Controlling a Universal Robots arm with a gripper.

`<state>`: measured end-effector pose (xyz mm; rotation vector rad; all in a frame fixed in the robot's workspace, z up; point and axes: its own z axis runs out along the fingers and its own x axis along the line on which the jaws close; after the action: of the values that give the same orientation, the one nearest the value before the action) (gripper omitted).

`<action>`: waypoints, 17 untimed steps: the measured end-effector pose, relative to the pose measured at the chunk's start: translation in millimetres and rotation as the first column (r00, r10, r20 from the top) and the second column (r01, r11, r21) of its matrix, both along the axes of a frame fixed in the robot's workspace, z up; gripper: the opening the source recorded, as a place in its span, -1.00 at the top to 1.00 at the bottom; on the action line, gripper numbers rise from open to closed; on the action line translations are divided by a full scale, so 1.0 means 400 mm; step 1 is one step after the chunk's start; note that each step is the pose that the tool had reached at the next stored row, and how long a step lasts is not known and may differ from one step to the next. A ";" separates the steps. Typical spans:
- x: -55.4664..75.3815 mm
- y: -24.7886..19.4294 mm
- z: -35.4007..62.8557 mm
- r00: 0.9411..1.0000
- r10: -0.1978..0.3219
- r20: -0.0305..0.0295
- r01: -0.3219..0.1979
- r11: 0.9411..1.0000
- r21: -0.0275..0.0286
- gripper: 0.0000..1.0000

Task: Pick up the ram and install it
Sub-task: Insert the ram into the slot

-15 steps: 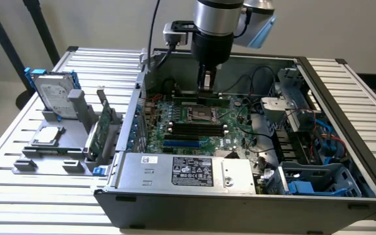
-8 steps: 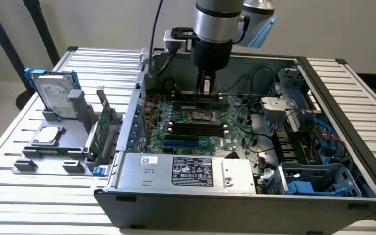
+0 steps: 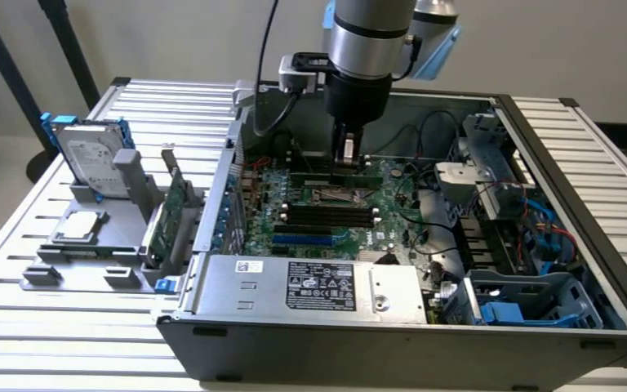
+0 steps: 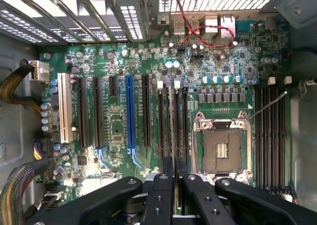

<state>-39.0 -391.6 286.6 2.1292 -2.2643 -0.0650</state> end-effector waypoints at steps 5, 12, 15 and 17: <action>0.003 -0.007 -0.017 1.000 -0.009 -0.001 0.009 1.000 0.000 0.73; 0.002 -0.015 -0.047 0.999 -0.033 -0.001 0.033 0.999 0.000 0.73; 0.001 -0.016 -0.060 0.999 -0.033 -0.001 0.033 0.999 0.000 0.73; 0.000 -0.017 -0.069 0.999 -0.033 -0.001 0.033 0.999 0.000 0.73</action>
<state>-38.8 -398.4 258.9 2.0918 -2.2987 -0.0668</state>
